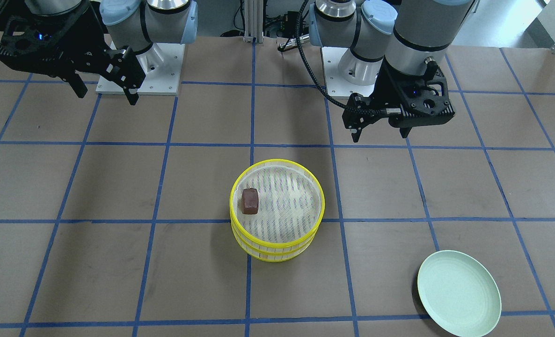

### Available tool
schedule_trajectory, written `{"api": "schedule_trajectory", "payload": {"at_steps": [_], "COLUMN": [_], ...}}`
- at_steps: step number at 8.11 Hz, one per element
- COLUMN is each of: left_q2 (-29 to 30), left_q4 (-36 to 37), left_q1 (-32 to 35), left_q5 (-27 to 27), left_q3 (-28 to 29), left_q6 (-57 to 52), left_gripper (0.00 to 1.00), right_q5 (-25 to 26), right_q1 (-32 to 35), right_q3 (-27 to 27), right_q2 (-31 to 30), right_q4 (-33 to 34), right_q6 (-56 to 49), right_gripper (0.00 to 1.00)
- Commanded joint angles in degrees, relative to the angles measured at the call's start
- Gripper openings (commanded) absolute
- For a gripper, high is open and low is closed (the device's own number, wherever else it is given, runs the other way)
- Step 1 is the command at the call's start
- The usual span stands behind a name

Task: Place buns in different layers of steamer

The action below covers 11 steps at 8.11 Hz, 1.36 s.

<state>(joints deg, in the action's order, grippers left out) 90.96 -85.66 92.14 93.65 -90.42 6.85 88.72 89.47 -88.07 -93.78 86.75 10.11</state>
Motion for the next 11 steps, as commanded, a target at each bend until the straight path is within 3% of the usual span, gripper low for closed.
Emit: {"api": "schedule_trajectory", "payload": {"at_steps": [1, 3, 5, 11], "left_q2": [-1.83, -1.92, -2.36, -2.80], "left_q4": [-2.50, -2.58, -6.42, -7.77], "left_q1": [0.15, 0.58, 1.38, 1.47], "left_q5": [0.23, -3.54, -2.94, -3.64], "left_q3": [-0.73, -0.73, -0.73, -0.55], "left_q6": [0.18, 0.18, -0.52, -4.92], "left_gripper": [1.00, 1.00, 1.00, 1.00], "right_q5": [-0.03, 0.05, 0.05, 0.14], "right_q1": [0.00, 0.00, 0.00, 0.00], "right_q3": [0.00, 0.00, 0.00, 0.00], "right_q2": [-0.35, -0.27, -0.18, 0.17], "right_q4": [0.00, -0.09, -0.09, 0.00], "right_q6": [0.00, 0.00, 0.00, 0.00], "right_gripper": [1.00, 1.00, 1.00, 1.00]}}
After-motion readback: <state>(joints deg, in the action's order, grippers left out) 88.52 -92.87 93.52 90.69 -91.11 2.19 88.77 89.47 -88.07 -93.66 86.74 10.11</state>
